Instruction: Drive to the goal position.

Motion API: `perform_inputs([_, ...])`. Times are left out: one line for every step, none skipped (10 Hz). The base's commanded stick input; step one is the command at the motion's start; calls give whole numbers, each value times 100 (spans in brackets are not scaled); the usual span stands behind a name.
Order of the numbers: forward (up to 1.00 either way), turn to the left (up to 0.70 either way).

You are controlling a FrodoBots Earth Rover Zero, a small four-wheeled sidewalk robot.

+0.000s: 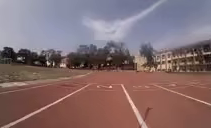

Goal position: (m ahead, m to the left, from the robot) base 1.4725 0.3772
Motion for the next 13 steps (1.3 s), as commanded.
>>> perform_inputs([70,0])
perform_inputs([70,0])
perform_inputs([70,0])
perform_inputs([70,0])
perform_inputs([70,0])
perform_inputs([70,0])
perform_inputs([70,0])
perform_inputs([70,0])
perform_inputs([70,0])
perform_inputs([70,-14])
perform_inputs([70,-30])
perform_inputs([70,-35])
perform_inputs([70,-35])
